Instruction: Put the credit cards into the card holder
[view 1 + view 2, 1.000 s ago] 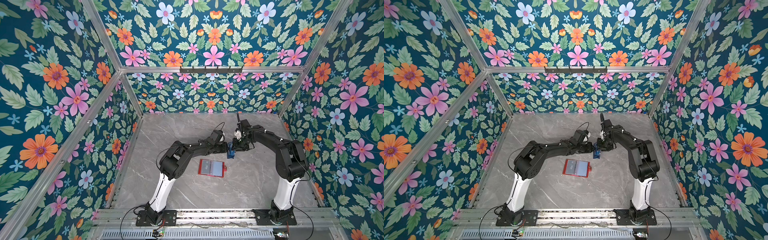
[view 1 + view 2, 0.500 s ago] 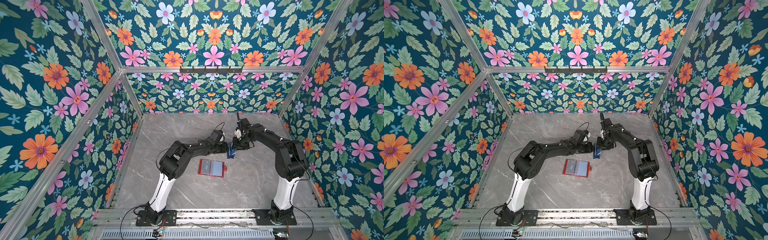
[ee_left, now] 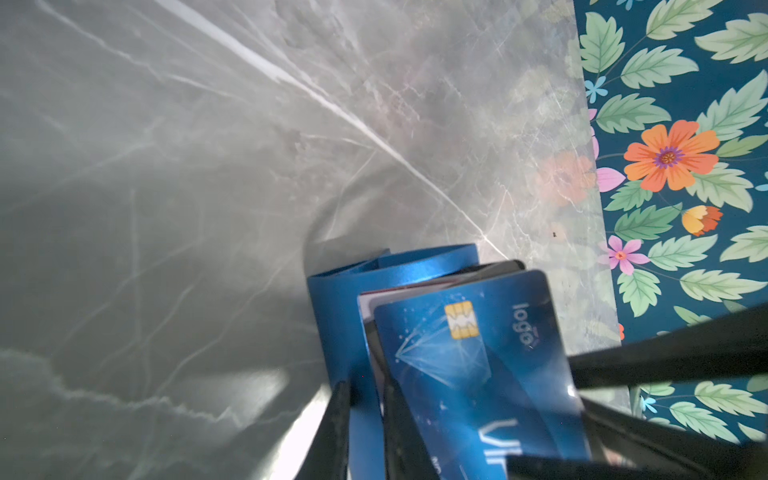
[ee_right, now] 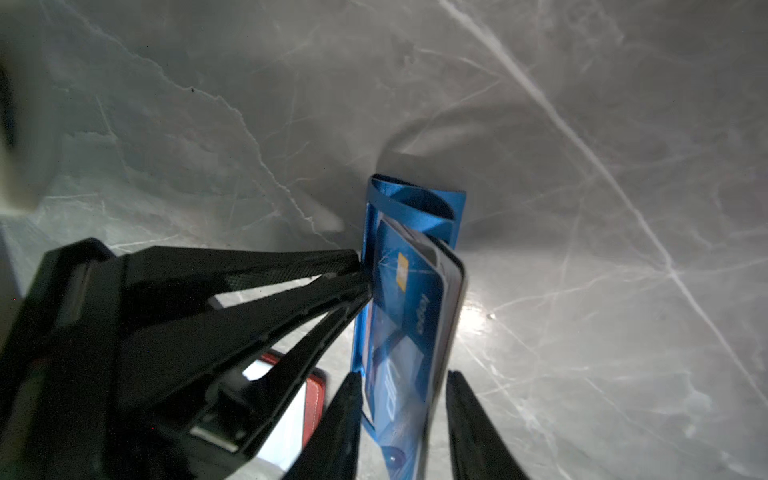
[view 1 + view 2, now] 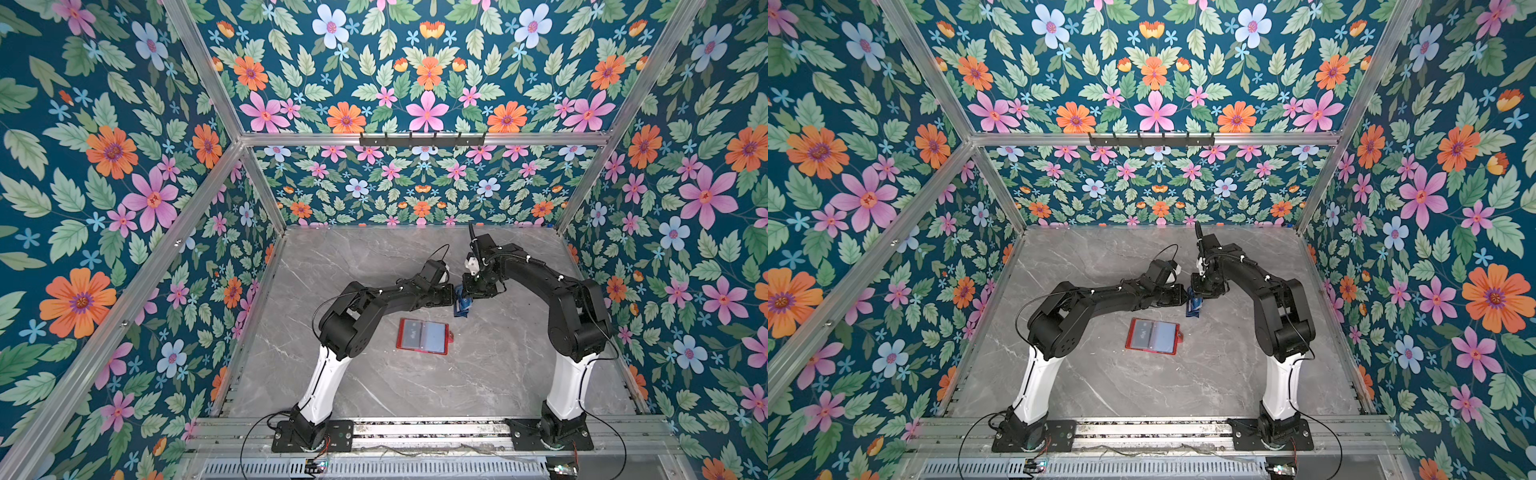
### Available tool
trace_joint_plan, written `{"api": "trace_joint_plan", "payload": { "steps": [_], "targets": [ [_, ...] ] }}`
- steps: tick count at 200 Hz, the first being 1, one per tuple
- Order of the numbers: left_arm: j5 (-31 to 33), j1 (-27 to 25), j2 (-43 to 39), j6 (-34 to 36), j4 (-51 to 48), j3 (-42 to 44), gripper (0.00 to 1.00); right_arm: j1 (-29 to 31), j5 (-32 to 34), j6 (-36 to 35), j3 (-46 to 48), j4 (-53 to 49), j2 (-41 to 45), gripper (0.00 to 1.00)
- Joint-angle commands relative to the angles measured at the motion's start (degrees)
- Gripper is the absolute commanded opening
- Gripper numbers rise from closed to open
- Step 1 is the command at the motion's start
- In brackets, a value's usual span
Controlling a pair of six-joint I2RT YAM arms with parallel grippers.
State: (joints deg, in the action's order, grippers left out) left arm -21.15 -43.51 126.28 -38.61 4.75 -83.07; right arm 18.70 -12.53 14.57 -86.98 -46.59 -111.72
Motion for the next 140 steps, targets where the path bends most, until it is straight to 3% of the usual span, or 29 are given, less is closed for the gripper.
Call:
{"api": "trace_joint_plan", "payload": {
  "steps": [1,70,88,140],
  "targets": [
    [1.2,0.0,0.17,0.68,-4.31,0.01,0.17,0.02,0.47,-0.39,-0.69,-1.13,-0.16,0.35],
    [1.08,0.02,0.26,0.73,-4.23,0.01,0.17,0.01,4.01,0.05,-0.87,-2.02,0.43,0.26],
    [1.04,0.08,0.28,0.7,-4.24,0.06,0.17,0.09,4.01,0.11,-0.83,-2.27,0.55,0.19],
    [1.09,0.05,0.28,0.72,-4.23,0.11,0.17,0.06,2.3,0.11,0.27,-2.3,2.18,0.25]
  ]
}}
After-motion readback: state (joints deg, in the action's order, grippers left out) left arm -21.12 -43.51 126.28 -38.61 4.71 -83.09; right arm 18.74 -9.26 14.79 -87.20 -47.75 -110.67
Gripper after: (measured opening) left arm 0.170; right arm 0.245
